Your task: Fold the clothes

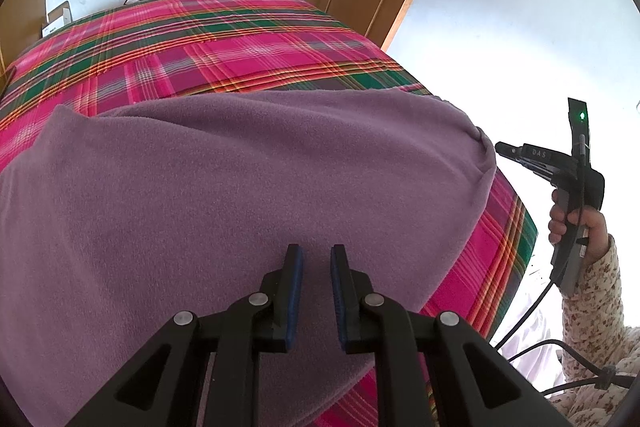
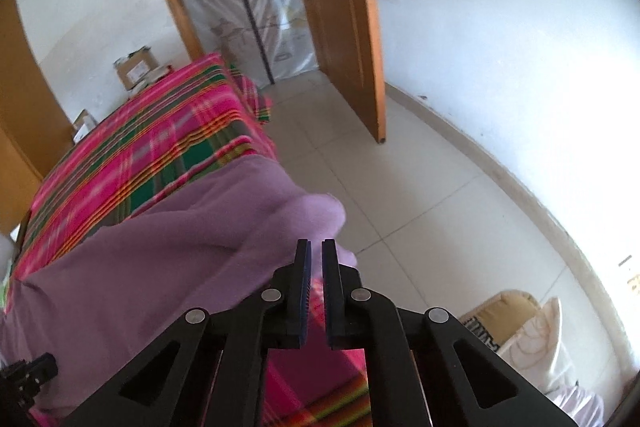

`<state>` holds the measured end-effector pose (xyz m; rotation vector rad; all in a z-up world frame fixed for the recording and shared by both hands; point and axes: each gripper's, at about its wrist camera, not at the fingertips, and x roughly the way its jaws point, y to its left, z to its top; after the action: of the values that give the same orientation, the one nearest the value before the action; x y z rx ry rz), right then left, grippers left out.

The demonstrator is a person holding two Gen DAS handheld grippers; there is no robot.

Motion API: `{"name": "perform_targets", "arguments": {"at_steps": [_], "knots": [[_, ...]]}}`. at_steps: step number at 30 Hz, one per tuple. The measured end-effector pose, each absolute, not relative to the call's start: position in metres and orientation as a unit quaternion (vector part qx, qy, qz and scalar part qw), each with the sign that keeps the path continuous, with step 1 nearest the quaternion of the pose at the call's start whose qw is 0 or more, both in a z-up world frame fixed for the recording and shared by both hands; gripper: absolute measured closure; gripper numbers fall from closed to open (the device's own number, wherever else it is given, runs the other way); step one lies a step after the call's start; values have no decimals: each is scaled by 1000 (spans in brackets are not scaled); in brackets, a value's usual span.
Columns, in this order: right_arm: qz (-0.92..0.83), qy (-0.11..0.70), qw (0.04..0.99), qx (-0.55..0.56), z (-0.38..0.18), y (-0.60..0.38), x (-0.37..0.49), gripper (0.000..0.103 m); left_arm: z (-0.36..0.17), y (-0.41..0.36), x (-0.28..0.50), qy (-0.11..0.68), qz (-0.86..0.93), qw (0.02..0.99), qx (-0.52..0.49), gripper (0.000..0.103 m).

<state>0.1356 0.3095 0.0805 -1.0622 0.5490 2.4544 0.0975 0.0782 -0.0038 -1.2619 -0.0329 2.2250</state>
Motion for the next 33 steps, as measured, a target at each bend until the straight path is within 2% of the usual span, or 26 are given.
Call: {"name": "perform_targets", "arguments": {"at_steps": [6,10,19,21,23,26,29,33], "knots": [[875,268,181,-360,80,327,144,94,-4,78,98,-14,833,289,-472,88],[878,280,156,-356,84,322,129,70,-4,77,98,-17,832,290,-472,88],[881,191,178,-395,81,293,103,69,-4,76,98,-22,831,294,-471,88],[881,187,182,-395,81,295,106,72,-4,76,98,-23,831,295,-471,88],[880,185,183,-397,79,298,107,86,-4,76,98,-24,831,296,-471,88],[879,200,182,-393,79,304,114,94,-4,76,98,-24,830,296,-471,88],[879,208,188,-386,80,307,121,98,-5,75,97,-24,830,296,-472,88],[871,230,206,-382,79,314,136,99,-5,74,97,-25,829,298,-472,88]]}}
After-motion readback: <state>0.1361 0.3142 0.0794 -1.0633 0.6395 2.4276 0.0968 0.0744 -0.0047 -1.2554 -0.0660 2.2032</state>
